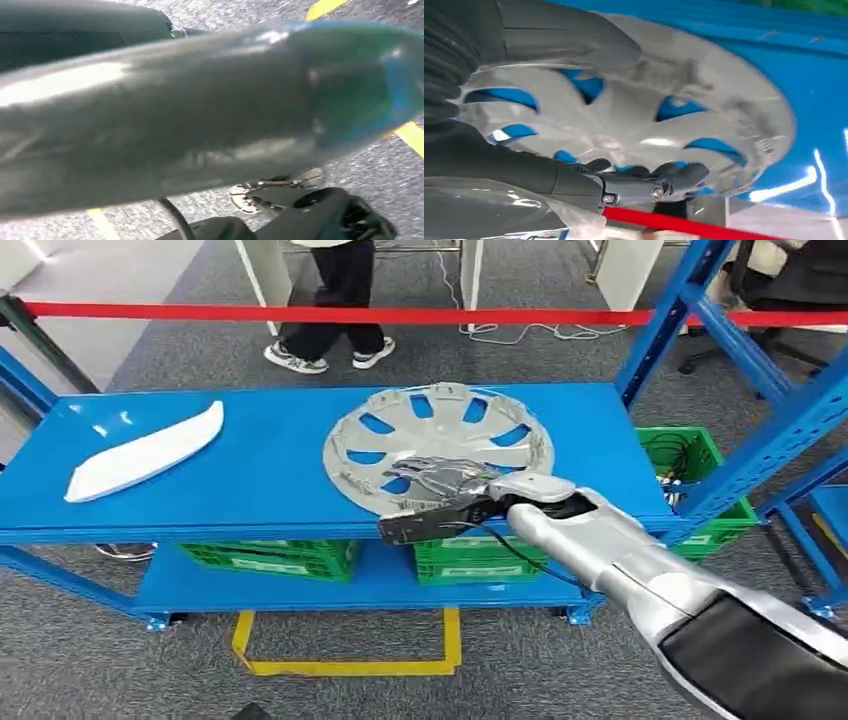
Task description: Take the parts from the cabinet and place them on the table.
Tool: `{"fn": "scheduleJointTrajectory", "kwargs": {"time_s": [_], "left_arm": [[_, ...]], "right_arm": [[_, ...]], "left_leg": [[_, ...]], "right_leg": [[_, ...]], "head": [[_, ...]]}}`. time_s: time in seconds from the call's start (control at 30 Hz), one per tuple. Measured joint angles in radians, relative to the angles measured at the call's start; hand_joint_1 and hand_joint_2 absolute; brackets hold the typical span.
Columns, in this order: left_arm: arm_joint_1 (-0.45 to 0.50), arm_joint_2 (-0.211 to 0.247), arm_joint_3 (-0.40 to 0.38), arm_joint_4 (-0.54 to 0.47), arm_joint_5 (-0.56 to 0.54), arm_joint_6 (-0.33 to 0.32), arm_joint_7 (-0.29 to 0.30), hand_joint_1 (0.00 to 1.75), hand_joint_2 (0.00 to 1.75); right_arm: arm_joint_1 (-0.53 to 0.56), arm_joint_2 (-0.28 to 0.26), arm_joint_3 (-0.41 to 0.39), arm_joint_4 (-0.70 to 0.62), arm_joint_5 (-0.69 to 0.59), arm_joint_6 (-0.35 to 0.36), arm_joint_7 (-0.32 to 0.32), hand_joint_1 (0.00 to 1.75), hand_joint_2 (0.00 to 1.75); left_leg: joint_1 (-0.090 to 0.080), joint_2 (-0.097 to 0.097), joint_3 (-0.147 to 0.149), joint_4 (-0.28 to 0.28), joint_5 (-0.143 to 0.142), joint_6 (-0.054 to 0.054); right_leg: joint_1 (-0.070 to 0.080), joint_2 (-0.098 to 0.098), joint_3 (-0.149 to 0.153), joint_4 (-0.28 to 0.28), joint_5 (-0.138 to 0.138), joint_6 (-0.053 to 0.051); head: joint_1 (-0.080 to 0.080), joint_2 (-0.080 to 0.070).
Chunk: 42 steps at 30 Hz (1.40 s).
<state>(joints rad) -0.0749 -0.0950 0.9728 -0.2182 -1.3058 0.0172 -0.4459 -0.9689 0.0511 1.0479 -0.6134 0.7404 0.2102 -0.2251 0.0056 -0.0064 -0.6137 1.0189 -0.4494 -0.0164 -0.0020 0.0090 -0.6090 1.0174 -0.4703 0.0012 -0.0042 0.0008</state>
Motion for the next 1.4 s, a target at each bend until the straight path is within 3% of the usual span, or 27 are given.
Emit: {"fn": "scheduleJointTrajectory", "kwargs": {"time_s": [0.07, 0.1, 0.13, 0.2, 0.23, 0.27, 0.3, 0.33, 0.4, 0.47, 0.53, 0.6, 0.63, 0.73, 0.77, 0.8, 0.83, 0.9, 0.93, 0.97, 1.07, 1.13, 1.23, 1.27, 1.3, 1.33, 1.4], "left_arm": [[0.004, 0.0, 0.001, 0.0, 0.0, 0.0, 0.0, 0.0, 0.0], [0.003, -0.001, 0.001, 0.0, 0.0, 0.0, 0.0, 0.0, 0.0], [0.002, -0.001, 0.001, 0.0, 0.0, 0.0, 0.0, 0.0, 0.0], [0.001, 0.0, 0.002, 0.0, 0.0, 0.0, 0.0, 0.0, 0.0], [0.001, 0.0, 0.002, 0.0, 0.002, 0.0, 0.0, 0.0, 0.0], [0.002, 0.0, 0.002, 0.0, 0.002, 0.0, 0.0, 0.0, 0.0], [0.003, 0.0, 0.002, 0.0, 0.001, 0.0, 0.0, 0.0, 0.0], [0.003, 0.0, 0.002, 0.0, 0.002, 0.0, 0.0, 0.0, 0.0], [0.002, -0.002, 0.002, 0.0, 0.002, 0.0, 0.0, 0.0, 0.0], [0.001, -0.002, 0.002, 0.0, 0.002, 0.0, 0.0, 0.0, 0.0], [0.003, -0.002, 0.002, 0.0, 0.002, 0.0, 0.0, 0.0, 0.0], [0.003, 0.001, 0.002, 0.0, 0.002, 0.002, 0.0, 0.0, 0.0], [0.003, 0.0, 0.002, 0.0, 0.002, 0.002, 0.0, 0.0, 0.0], [0.004, -0.001, 0.003, 0.0, 0.002, 0.002, 0.0, 0.0, 0.0], [0.005, -0.001, 0.003, 0.0, 0.002, 0.002, 0.0, 0.0, 0.0], [0.006, -0.001, 0.003, 0.0, 0.002, 0.002, 0.0, 0.0, 0.0], [0.006, -0.001, 0.004, 0.0, 0.002, 0.002, 0.0, 0.0, 0.0], [0.006, 0.0, 0.007, 0.0, 0.002, 0.002, 0.0, 0.0, 0.0], [0.006, 0.0, 0.009, 0.0, 0.002, 0.003, -0.001, 0.0, 0.0], [0.005, -0.001, 0.011, 0.0, 0.002, 0.003, -0.001, 0.0, 0.0], [0.01, -0.001, 0.013, 0.0, 0.003, 0.008, -0.001, 0.0, 0.0], [0.012, -0.003, 0.014, 0.0, 0.003, 0.009, -0.001, 0.0, 0.0], [0.012, -0.002, 0.018, 0.0, 0.003, 0.012, 0.0, 0.0, 0.0], [0.012, -0.002, 0.019, 0.0, 0.003, 0.013, 0.002, 0.0, 0.0], [0.014, -0.002, 0.02, 0.0, 0.003, 0.013, 0.003, 0.0, 0.0], [0.014, -0.002, 0.02, 0.0, 0.003, 0.013, 0.003, 0.0, 0.0], [0.014, -0.005, 0.021, 0.0, 0.003, 0.013, 0.003, 0.0, 0.0]], "right_arm": [[0.001, 0.003, 0.006, 0.006, -0.004, 0.003, 0.0, 0.0, 1.75], [0.001, 0.003, 0.008, 0.008, -0.006, 0.003, -0.001, 0.0, 1.75], [0.0, 0.003, 0.009, 0.01, -0.008, 0.003, -0.002, 0.0, 1.75], [0.003, 0.003, 0.012, 0.014, -0.009, 0.003, -0.002, 0.0, 1.75], [0.007, 0.003, 0.014, 0.018, -0.01, 0.003, -0.002, 0.0, 1.75], [0.012, 0.003, 0.017, 0.021, -0.01, 0.004, -0.002, 0.0, 1.75], [0.014, 0.003, 0.019, 0.024, -0.01, 0.004, -0.002, 0.0, 1.75], [0.014, 0.003, 0.019, 0.026, -0.011, 0.005, -0.002, 0.0, 1.75], [0.009, 0.005, 0.019, 0.027, -0.015, 0.008, -0.002, 0.0, 1.75], [0.008, 0.01, 0.02, 0.029, -0.02, 0.017, -0.002, 0.0, 1.75], [0.013, 0.01, 0.024, 0.035, -0.024, 0.022, -0.002, 0.0, 1.75], [0.014, 0.012, 0.026, 0.041, -0.029, 0.026, -0.002, 0.0, 1.75], [0.013, 0.013, 0.026, 0.043, -0.032, 0.028, -0.002, 0.0, 1.75], [0.017, 0.016, 0.029, 0.051, -0.032, 0.034, -0.002, 0.0, 1.75], [0.021, 0.017, 0.032, 0.057, -0.032, 0.033, 0.0, 0.0, 1.75], [0.024, 0.017, 0.035, 0.062, -0.031, 0.031, 0.003, 0.0, 1.75], [0.026, 0.017, 0.037, 0.065, -0.029, 0.028, 0.008, 0.0, 1.75], [0.024, 0.018, 0.041, 0.069, -0.022, 0.016, 0.021, 0.0, 1.75], [0.023, 0.019, 0.042, 0.072, -0.017, 0.014, 0.027, 0.0, 1.75], [0.021, 0.019, 0.044, 0.075, -0.013, 0.013, 0.035, 0.0, 1.75], [0.023, 0.019, 0.05, 0.092, -0.008, 0.01, 0.053, 0.0, 1.75], [0.022, 0.019, 0.05, 0.103, -0.005, 0.008, 0.061, 0.0, 1.75], [0.028, 0.019, 0.053, 0.122, 0.002, 0.009, 0.074, 0.0, 1.75], [0.031, 0.019, 0.053, 0.129, 0.003, 0.009, 0.078, 0.0, 1.75], [0.032, 0.019, 0.053, 0.135, 0.004, 0.008, 0.081, 0.0, 1.75], [0.03, 0.019, 0.053, 0.138, 0.005, 0.007, 0.083, 0.0, 1.75], [0.028, 0.019, 0.053, 0.144, 0.007, 0.005, 0.087, 0.0, 1.75]], "left_leg": [[0.002, 0.0, 0.002, -0.006, 0.004, 0.015], [0.005, 0.001, 0.006, -0.011, 0.008, 0.021], [0.005, 0.002, 0.006, -0.011, 0.008, 0.029], [0.004, 0.002, 0.006, -0.01, 0.008, 0.033], [0.003, 0.002, 0.006, -0.01, 0.007, 0.033], [0.003, 0.001, 0.007, -0.009, 0.007, 0.034], [0.003, 0.001, 0.007, -0.009, 0.006, 0.034], [0.003, 0.001, 0.008, -0.008, 0.005, 0.034], [0.004, 0.0, 0.01, -0.005, 0.002, 0.03], [-0.003, 0.0, 0.004, 0.004, -0.003, 0.02], [0.0, 0.0, 0.006, -0.003, 0.003, 0.01], [0.001, 0.001, 0.003, 0.004, -0.008, 0.001], [0.001, 0.002, -0.006, 0.035, -0.031, -0.005], [0.006, 0.002, -0.104, 0.255, -0.133, -0.017], [0.006, 0.002, -0.125, 0.302, -0.142, -0.018], [0.006, 0.002, -0.123, 0.298, -0.127, -0.017], [0.006, 0.002, -0.103, 0.251, -0.092, -0.015], [0.005, 0.002, -0.022, 0.08, -0.005, -0.007], [0.005, 0.002, 0.006, 0.018, 0.003, -0.003], [0.0, 0.002, 0.018, -0.005, -0.006, -0.001], [-0.004, 0.001, 0.013, -0.004, -0.006, 0.011], [0.004, 0.005, 0.023, -0.019, 0.004, 0.026], [0.003, 0.006, 0.022, -0.019, 0.005, 0.034], [0.003, 0.006, 0.022, -0.018, 0.005, 0.035], [0.004, 0.006, 0.023, -0.018, 0.005, 0.035], [0.004, 0.006, 0.024, -0.018, 0.004, 0.035], [0.006, 0.004, 0.025, -0.015, 0.002, 0.031]], "right_leg": [[-0.001, -0.001, 0.002, -0.003, -0.001, 0.01], [-0.002, -0.001, -0.01, 0.01, -0.016, 0.014], [-0.002, -0.002, -0.031, 0.054, -0.048, 0.016], [-0.002, -0.002, -0.101, 0.209, -0.115, 0.018], [-0.002, -0.002, -0.138, 0.279, -0.137, 0.019], [-0.002, -0.002, -0.158, 0.316, -0.138, 0.02], [-0.002, -0.002, -0.152, 0.297, -0.114, 0.019], [-0.002, -0.002, -0.128, 0.239, -0.076, 0.017], [-0.002, -0.005, -0.038, 0.059, 0.006, 0.012], [0.0, -0.004, -0.002, 0.006, -0.004, 0.006], [0.004, -0.002, -0.004, 0.008, -0.002, 0.001], [-0.005, -0.004, 0.0, 0.001, 0.006, -0.01], [-0.005, -0.003, 0.001, 0.001, 0.005, -0.013], [-0.003, -0.004, 0.002, 0.001, 0.003, -0.021], [-0.002, -0.004, 0.002, 0.001, 0.003, -0.021], [-0.002, -0.004, 0.002, 0.001, 0.003, -0.021], [-0.002, -0.003, 0.002, 0.001, 0.003, -0.021], [-0.002, -0.002, 0.005, 0.002, 0.002, -0.019], [-0.001, -0.002, 0.005, 0.002, 0.002, -0.018], [0.005, 0.0, 0.0, 0.005, 0.001, -0.013], [0.001, -0.003, 0.001, -0.002, 0.004, 0.003], [0.0, -0.003, -0.016, 0.02, -0.02, 0.013], [-0.002, -0.003, -0.109, 0.238, -0.128, 0.021], [-0.002, -0.003, -0.138, 0.298, -0.143, 0.024], [-0.003, -0.003, -0.143, 0.305, -0.133, 0.026], [-0.005, -0.004, -0.125, 0.271, -0.106, 0.027], [-0.011, -0.006, -0.04, 0.107, -0.025, 0.029]], "head": [[-0.001, 0.0], [-0.001, 0.0], [0.003, 0.0], [0.002, 0.0], [0.003, 0.0], [0.003, 0.0], [0.003, 0.0], [0.003, 0.0], [0.003, 0.0], [0.0, 0.0], [0.002, 0.0], [0.002, 0.0], [-0.003, 0.0], [-0.004, 0.0], [-0.004, 0.0], [-0.005, 0.0], [-0.005, 0.0], [-0.005, 0.0], [-0.004, 0.0], [-0.004, 0.0], [-0.003, 0.0], [-0.001, 0.0], [0.0, 0.0], [0.003, 0.0], [0.001, 0.0], [0.002, 0.0], [0.002, 0.0]]}}
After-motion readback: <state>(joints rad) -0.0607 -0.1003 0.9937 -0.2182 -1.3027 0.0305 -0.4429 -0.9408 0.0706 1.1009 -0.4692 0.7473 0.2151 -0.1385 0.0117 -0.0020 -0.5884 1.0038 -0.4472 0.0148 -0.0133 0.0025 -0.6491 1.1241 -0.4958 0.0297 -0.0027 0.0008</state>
